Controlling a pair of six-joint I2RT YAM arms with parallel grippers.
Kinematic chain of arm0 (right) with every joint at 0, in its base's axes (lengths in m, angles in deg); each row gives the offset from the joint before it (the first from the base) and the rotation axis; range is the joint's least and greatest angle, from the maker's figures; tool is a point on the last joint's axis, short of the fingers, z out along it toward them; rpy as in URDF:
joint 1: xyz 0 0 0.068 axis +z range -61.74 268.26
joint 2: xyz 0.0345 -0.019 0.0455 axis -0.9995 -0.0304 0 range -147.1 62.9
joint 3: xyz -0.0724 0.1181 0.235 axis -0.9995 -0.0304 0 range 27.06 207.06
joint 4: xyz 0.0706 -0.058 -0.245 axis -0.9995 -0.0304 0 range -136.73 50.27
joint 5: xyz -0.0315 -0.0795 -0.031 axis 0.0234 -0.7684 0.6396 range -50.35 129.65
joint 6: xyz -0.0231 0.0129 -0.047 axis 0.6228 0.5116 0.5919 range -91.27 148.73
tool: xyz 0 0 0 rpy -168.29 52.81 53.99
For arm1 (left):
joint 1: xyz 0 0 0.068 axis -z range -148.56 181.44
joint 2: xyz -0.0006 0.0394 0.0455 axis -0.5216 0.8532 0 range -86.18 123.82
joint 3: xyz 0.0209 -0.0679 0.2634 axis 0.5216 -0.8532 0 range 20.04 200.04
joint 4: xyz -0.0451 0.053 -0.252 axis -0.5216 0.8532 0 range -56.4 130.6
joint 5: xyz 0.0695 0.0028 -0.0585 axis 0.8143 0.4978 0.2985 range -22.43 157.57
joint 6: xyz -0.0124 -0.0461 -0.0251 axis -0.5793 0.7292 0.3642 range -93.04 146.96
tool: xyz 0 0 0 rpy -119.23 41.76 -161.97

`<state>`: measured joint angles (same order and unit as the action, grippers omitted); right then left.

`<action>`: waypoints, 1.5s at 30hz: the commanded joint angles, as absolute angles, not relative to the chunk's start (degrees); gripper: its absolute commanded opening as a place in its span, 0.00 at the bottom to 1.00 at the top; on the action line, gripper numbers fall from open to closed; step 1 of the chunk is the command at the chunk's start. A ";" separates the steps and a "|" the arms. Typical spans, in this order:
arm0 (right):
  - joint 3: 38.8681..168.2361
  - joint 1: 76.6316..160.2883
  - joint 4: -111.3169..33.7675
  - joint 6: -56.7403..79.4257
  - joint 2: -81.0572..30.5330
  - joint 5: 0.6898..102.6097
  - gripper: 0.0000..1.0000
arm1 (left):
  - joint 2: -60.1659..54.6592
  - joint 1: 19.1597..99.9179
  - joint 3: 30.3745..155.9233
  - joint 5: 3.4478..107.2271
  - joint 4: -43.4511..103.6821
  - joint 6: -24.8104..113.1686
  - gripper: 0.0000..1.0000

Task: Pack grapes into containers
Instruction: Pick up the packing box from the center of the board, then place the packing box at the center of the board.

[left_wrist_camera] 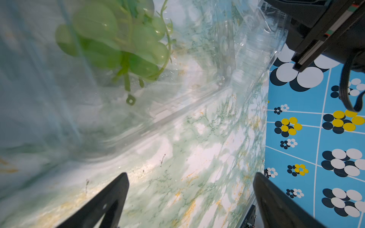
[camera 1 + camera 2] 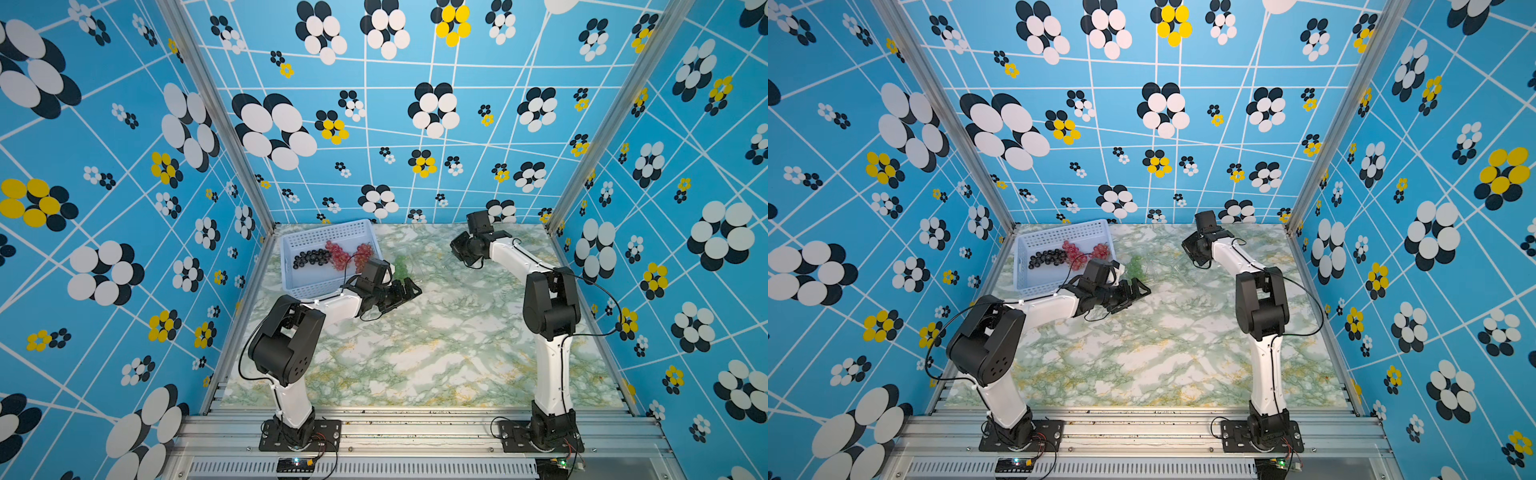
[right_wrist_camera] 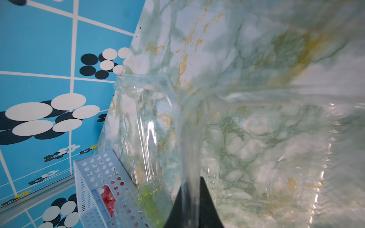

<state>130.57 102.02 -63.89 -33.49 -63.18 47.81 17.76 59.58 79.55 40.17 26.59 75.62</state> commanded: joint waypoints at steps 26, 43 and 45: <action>128.35 100.17 -63.15 -29.86 -58.32 51.60 0.12 | 28.89 55.87 98.53 43.67 28.94 73.65 1.00; 113.23 106.43 -55.89 -26.31 -49.82 57.25 0.13 | 3.81 47.71 91.91 41.36 37.03 68.98 1.00; 110.19 107.87 -55.04 -25.67 -47.47 56.56 0.14 | 0.69 46.00 90.09 41.72 39.48 67.66 1.00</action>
<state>112.99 106.08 -56.37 -28.07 -51.31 56.75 3.49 47.89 93.10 41.44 33.13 71.10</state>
